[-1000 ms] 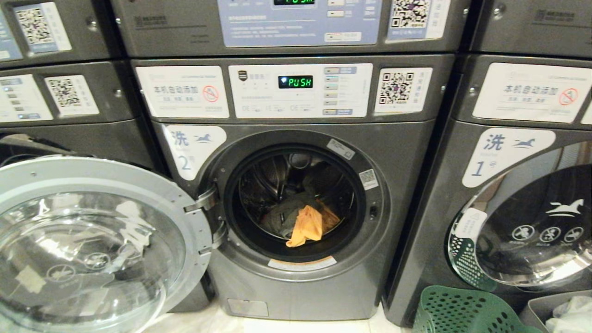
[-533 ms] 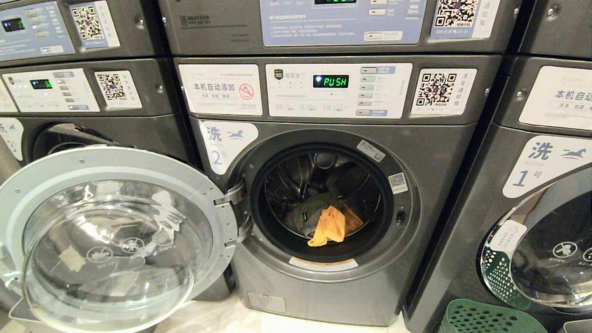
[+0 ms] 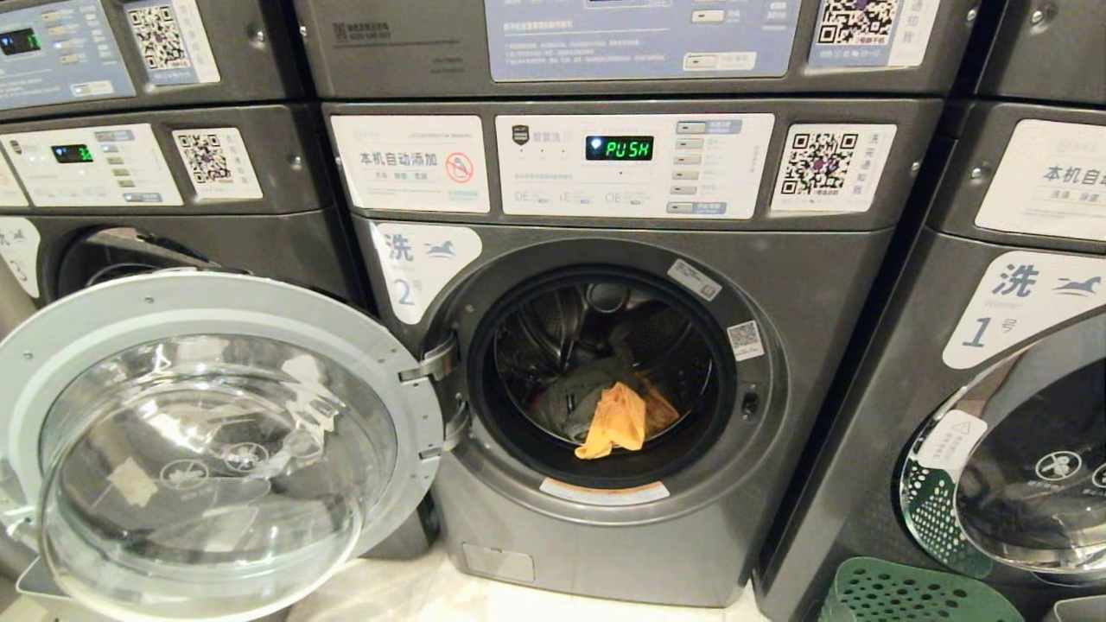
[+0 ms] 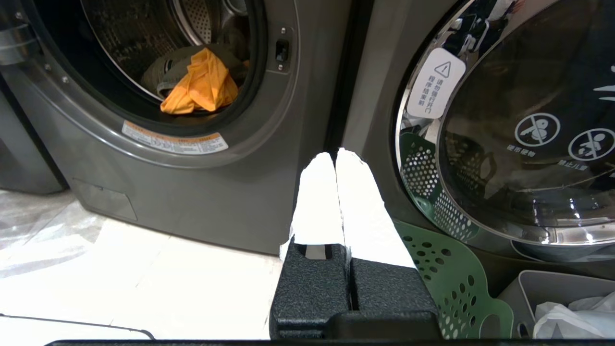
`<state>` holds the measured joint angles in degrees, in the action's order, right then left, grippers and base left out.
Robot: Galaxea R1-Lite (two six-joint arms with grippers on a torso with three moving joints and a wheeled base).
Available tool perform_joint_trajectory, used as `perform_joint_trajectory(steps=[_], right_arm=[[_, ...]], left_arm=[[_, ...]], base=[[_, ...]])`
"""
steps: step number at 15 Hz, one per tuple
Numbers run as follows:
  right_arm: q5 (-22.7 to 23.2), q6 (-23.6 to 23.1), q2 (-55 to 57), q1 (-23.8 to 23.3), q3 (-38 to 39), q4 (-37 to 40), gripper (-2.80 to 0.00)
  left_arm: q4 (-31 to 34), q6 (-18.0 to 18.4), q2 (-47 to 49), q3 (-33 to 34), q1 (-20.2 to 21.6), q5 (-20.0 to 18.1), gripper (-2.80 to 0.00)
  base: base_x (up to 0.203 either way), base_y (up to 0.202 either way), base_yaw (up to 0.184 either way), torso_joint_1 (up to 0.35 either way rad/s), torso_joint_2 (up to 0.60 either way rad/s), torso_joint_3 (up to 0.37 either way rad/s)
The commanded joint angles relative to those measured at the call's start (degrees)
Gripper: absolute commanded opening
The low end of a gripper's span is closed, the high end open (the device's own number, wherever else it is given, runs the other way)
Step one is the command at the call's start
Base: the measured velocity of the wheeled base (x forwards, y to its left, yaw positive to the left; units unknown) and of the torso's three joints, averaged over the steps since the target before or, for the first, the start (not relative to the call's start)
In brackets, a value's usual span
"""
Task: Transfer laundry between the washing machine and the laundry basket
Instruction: Pick a cloth and place it into the basket
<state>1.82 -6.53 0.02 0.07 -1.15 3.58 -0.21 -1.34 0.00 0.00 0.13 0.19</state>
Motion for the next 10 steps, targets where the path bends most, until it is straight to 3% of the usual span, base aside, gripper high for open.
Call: perform_joint_trajectory(steps=[1,10], right_arm=[[0.03,-0.06,0.01,0.01,0.00,0.02,-2.80],[0.03,-0.06,-0.02,0.01,0.00,0.02,-2.80]], left_arm=[[0.04,0.02,0.09,0.00,0.04,0.05,-2.80],[-0.05,-0.07,0.07,0.00,0.04,0.07,-2.80]], base=[[0.000,0.000,0.000,0.000,0.00,-0.144],[0.000,0.000,0.000,0.002,0.00,-0.192]])
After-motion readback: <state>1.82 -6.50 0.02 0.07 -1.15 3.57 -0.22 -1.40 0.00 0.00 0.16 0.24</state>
